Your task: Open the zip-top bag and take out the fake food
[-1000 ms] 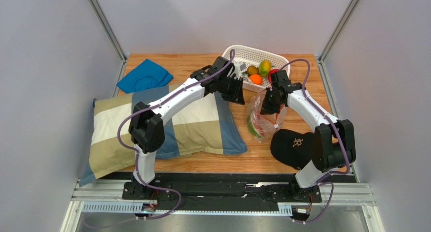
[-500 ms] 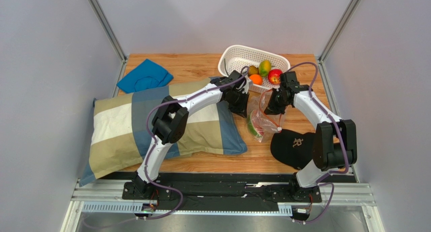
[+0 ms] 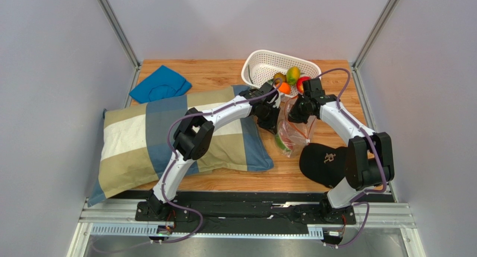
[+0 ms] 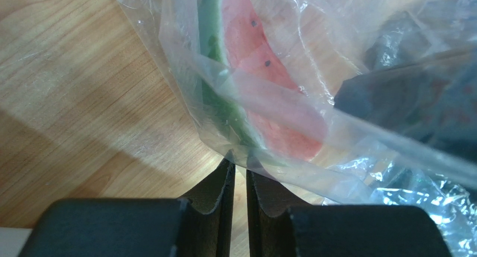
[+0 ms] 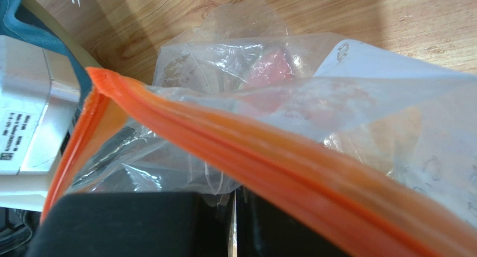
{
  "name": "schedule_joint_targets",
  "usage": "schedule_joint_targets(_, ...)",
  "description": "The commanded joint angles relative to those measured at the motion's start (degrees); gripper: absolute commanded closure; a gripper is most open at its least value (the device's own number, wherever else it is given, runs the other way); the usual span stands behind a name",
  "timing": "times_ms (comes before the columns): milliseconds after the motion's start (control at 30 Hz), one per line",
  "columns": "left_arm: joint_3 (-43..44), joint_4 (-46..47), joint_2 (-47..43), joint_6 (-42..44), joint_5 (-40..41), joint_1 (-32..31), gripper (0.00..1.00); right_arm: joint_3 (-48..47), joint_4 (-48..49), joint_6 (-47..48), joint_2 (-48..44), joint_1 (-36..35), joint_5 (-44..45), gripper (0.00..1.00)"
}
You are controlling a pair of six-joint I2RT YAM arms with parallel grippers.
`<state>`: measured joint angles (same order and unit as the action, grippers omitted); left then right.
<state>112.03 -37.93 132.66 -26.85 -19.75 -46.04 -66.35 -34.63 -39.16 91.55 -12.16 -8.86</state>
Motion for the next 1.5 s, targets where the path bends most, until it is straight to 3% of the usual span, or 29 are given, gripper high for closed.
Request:
schedule_joint_targets(0, 0.3, 0.8, 0.1, -0.2, 0.9, -0.1, 0.83, 2.8, 4.1, -0.3, -0.7, -1.5, 4.6, 1.0)
schedule_joint_targets(200, 0.8, 0.6, 1.5, -0.3, 0.8, -0.1, 0.83, 8.4, 9.0, 7.9, -0.5, -1.4, 1.5, 0.91)
schedule_joint_targets(467, 2.6, 0.1, 4.4, -0.5, 0.9, -0.1, 0.83, 8.0, 10.9, 12.4, 2.8, -1.4, -10.0, 0.54)
schedule_joint_targets(733, 4.4, 0.4, 5.8, -1.4, -0.4, -0.2, 0.83, 6.4, 6.5, 14.5, 7.1, -1.5, -6.0, 0.32)
schedule_joint_targets(933, 5.4, 0.8, 6.4, -1.4, -1.3, -0.5, 0.83, 6.3, 7.8, 15.9, 8.6, -1.6, -10.8, 0.28)
schedule_joint_targets(1167, 4.7, 0.6, 5.8, -1.1, -1.1, -0.5, 0.83, 4.5, 4.7, 15.7, 13.4, -2.2, -2.7, 0.29)
schedule_joint_targets(1367, 1.8, 0.9, 3.0, 0.3, -1.5, -0.5, 0.81, 4.2, 4.2, 15.1, 17.2, -3.0, 0.4, 0.41)
schedule_joint_targets(1467, 2.1, 1.1, 2.6, 0.2, -2.2, -0.5, 0.79, 4.7, 4.6, 14.5, 15.7, -3.0, 0.8, 0.55)
